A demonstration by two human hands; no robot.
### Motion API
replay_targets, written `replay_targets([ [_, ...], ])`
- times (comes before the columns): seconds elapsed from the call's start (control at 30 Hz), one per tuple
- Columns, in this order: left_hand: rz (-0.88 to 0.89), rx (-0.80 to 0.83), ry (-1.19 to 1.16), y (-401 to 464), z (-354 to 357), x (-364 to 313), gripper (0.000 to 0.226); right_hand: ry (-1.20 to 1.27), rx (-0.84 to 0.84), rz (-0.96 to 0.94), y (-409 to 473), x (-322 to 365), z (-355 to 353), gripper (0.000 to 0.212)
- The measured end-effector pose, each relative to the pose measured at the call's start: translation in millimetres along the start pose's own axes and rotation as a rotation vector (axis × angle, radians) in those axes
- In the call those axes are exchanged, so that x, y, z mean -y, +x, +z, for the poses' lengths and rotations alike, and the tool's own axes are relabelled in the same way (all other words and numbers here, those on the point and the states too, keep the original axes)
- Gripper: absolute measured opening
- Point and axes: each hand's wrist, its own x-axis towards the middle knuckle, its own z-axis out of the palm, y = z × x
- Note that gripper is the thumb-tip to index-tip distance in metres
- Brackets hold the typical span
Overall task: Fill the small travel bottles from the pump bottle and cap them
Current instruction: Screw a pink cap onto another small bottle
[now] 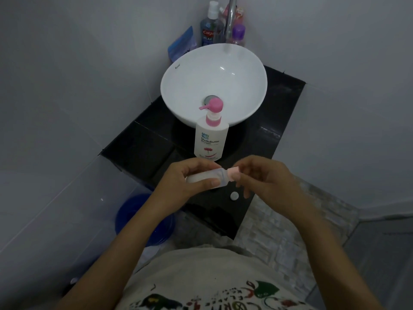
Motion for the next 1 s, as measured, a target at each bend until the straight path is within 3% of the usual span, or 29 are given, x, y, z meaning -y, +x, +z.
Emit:
replay_targets([
  [0.07,0.000,-0.001,-0.001,0,1,-2,0.027,-0.055,-0.093,0.054,0,3,5,0.042],
  [0.1,0.000,-0.004,-0.005,0,2,-3,0.029,-0.055,-0.100,0.056,0,3,3,0.046],
  [0.23,-0.008,-0.010,-0.030,0,1,-5,0.032,0.033,0.043,-0.020,-3,0,-11,0.026],
  [0.33,-0.009,-0.002,-0.030,-1,2,-7,0.033,0.048,0.004,-0.018,-4,1,-7,0.013],
  [0.47,-0.009,0.007,-0.028,-1,4,-10,0.030,0.010,-0.138,0.073,-4,6,5,0.043],
  [0.6,-0.010,0.002,-0.027,-2,3,-11,0.033,0.108,-0.046,-0.032,-8,8,0,0.022],
  [0.7,-0.013,0.006,-0.036,-4,3,-12,0.036,0.124,-0.034,-0.038,-10,7,-3,0.018],
  [0.8,-0.007,0.012,-0.027,-6,4,-12,0.034,0.038,-0.119,0.059,-8,11,4,0.044],
  [0.87,-0.004,0.008,-0.034,-6,4,-13,0.032,0.039,-0.136,0.068,-9,12,5,0.049],
  [1.0,-0.012,0.000,-0.042,-7,1,-12,0.034,0.152,-0.013,-0.021,-11,10,-2,0.018],
])
